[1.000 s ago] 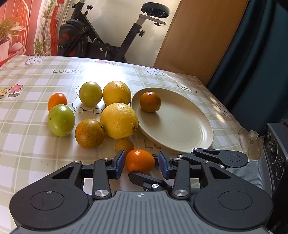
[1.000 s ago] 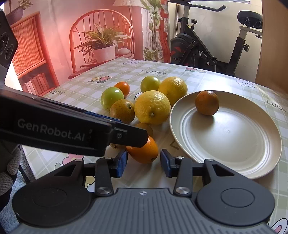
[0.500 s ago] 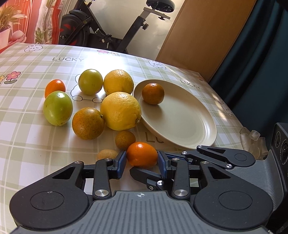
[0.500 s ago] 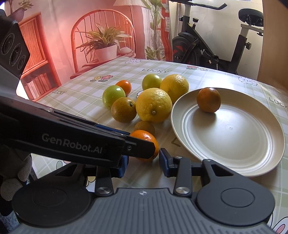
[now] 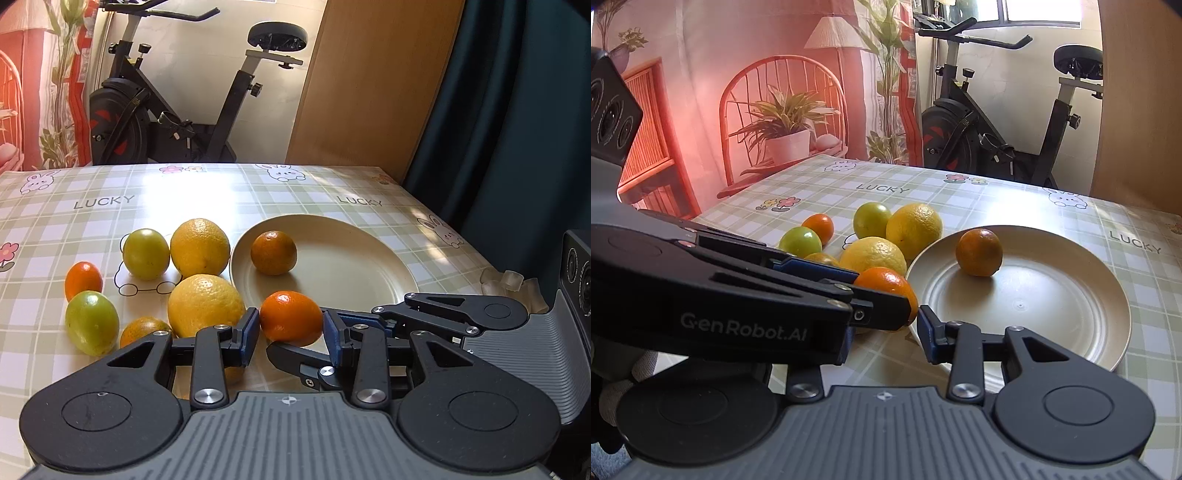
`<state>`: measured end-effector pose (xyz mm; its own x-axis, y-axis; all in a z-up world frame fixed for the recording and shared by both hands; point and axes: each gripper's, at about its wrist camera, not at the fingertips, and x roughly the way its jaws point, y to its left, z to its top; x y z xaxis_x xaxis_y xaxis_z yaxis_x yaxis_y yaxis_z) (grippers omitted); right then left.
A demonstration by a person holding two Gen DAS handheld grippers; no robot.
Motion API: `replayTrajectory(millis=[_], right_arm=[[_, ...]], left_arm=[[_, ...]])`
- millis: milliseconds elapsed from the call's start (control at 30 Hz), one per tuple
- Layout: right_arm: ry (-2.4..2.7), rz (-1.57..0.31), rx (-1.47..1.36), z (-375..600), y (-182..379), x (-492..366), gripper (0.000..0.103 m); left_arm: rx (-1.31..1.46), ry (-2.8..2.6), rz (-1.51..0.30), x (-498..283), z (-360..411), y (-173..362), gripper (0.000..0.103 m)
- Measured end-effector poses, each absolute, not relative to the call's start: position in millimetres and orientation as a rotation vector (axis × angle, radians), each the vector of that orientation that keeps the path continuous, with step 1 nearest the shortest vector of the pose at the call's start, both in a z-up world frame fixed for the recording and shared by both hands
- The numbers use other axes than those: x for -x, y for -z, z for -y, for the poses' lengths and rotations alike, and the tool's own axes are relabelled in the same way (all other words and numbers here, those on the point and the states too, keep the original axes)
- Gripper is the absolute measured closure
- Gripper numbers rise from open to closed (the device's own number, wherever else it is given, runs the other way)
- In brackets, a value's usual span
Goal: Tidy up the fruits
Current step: 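Carry the second tangerine onto the plate beside the first and release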
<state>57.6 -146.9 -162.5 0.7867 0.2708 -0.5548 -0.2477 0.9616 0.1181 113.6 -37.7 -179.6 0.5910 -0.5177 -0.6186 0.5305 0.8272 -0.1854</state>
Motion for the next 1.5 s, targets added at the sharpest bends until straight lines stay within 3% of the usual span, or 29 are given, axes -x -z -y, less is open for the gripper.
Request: replayTrajectory(millis=[1500], right_arm=[[-0.229,-0.608,-0.149,186,190,-129,0.064]], left_arm=[[-0.136,0.543,-0.775,-175,76,196,0.062]])
